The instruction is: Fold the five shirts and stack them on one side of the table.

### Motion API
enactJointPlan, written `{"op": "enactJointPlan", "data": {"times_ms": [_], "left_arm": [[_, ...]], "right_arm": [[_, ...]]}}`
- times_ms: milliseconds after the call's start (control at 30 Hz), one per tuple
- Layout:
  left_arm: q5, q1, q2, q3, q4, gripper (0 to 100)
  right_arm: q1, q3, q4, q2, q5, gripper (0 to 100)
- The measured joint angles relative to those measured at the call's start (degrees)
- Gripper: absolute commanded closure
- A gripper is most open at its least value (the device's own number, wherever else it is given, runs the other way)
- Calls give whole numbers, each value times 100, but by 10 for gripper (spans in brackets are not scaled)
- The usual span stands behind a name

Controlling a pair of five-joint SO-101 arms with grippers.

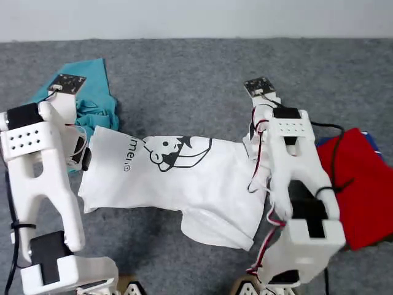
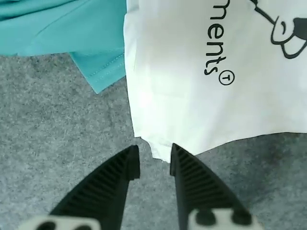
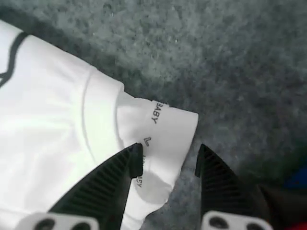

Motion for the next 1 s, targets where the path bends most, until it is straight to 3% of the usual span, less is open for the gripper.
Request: {"op": "enactJointPlan", "data": {"times_ms": [267, 433, 567, 1000], "left_arm": [[0, 0, 0, 0, 0, 885], [0, 0, 0, 0, 0, 885], [0, 0, 0, 0, 0, 885], [0, 0, 0, 0, 0, 885]], "right_arm": [[-360, -35, -26, 642, 0, 826], [-440, -149, -132, 897, 185, 996], [-237, -220, -255, 1029, 668, 993], [510, -237, -88, 519, 782, 990]]}}
